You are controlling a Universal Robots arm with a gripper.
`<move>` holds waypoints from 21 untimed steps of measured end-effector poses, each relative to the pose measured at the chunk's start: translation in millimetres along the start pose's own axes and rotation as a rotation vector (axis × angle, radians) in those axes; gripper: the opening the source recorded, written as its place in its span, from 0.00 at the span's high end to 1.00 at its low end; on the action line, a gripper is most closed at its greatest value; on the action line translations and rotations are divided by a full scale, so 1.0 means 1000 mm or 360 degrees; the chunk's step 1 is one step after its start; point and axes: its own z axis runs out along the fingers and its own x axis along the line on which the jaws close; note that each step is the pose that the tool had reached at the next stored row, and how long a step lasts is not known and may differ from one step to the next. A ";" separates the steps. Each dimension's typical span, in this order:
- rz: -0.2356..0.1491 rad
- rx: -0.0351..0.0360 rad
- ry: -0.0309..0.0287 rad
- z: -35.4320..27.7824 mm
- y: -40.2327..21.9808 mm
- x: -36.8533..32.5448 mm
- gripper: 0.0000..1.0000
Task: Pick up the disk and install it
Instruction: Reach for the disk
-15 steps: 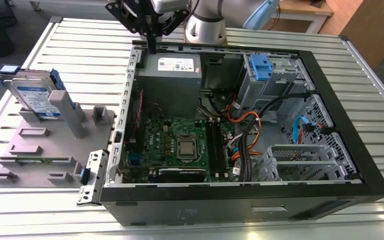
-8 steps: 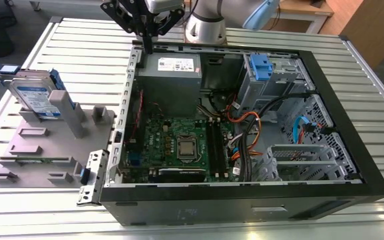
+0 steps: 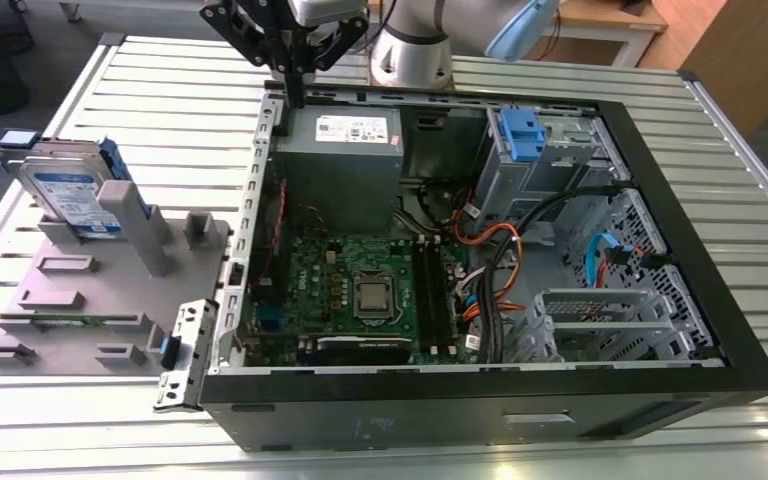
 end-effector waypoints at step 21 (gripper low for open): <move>0.0000 0.0000 -0.00001 -0.0006 -0.0017 0.0224 0.89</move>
